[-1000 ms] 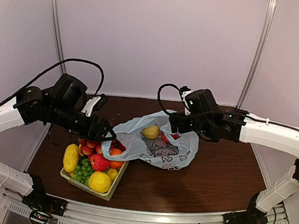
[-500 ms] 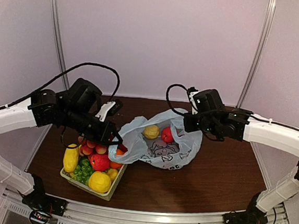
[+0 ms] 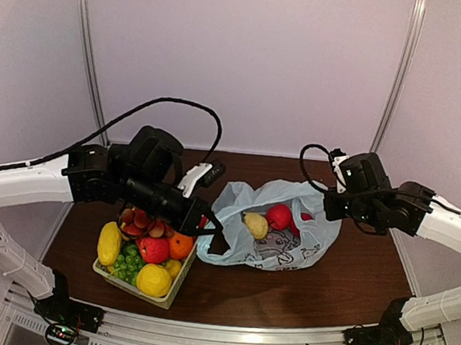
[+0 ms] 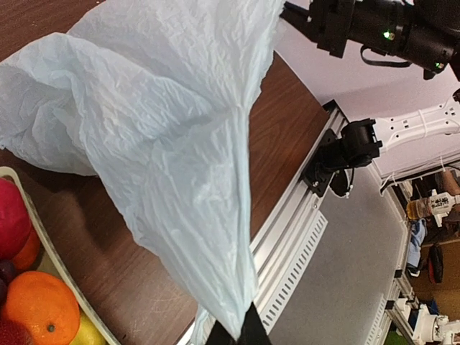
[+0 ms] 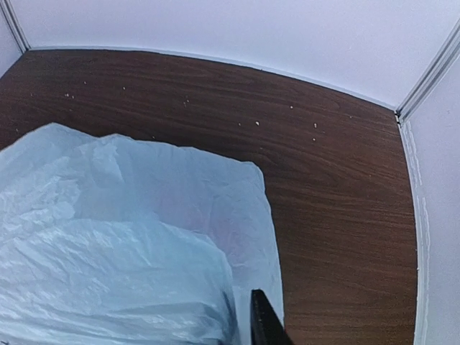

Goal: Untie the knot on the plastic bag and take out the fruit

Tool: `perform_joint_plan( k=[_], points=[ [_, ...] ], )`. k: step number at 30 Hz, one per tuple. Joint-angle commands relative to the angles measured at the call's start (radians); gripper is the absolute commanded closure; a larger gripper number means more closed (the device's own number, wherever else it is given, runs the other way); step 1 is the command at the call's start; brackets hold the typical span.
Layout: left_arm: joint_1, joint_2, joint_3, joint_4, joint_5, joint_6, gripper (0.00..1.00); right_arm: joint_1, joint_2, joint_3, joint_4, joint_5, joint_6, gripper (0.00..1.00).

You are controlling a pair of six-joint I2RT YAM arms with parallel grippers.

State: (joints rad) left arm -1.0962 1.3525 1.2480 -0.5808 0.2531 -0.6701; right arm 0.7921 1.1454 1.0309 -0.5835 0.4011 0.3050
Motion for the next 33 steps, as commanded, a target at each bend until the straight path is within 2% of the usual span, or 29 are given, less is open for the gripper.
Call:
perform_joint_plan(
  k=[1,5,8,11,13,19,26,33],
  points=[
    [-0.026,0.008,-0.041,0.102,0.005,-0.002,1.0,-0.007,-0.09,-0.057,-0.129,-0.002,0.082,0.74],
    [-0.028,-0.015,-0.095,0.145,-0.026,-0.04,1.0,0.012,-0.194,-0.045,-0.14,-0.115,0.078,0.46],
    [-0.029,-0.037,-0.131,0.18,-0.049,-0.069,1.0,0.035,-0.266,-0.052,-0.088,-0.277,0.067,0.33],
    [-0.028,-0.056,-0.156,0.196,-0.079,-0.093,1.0,0.086,-0.309,-0.101,0.009,-0.419,0.086,0.32],
    [-0.03,-0.07,-0.169,0.197,-0.097,-0.106,1.0,0.14,-0.312,-0.135,0.068,-0.454,0.107,0.33],
    [-0.03,-0.107,-0.194,0.196,-0.113,-0.126,1.0,0.326,-0.208,-0.187,0.237,-0.395,0.151,0.38],
    [-0.03,-0.124,-0.211,0.193,-0.113,-0.135,1.0,0.327,0.041,-0.181,0.358,-0.162,0.219,0.42],
    [-0.028,-0.125,-0.211,0.177,-0.117,-0.144,1.0,0.227,0.235,-0.132,0.493,-0.163,0.194,0.42]
  ],
)
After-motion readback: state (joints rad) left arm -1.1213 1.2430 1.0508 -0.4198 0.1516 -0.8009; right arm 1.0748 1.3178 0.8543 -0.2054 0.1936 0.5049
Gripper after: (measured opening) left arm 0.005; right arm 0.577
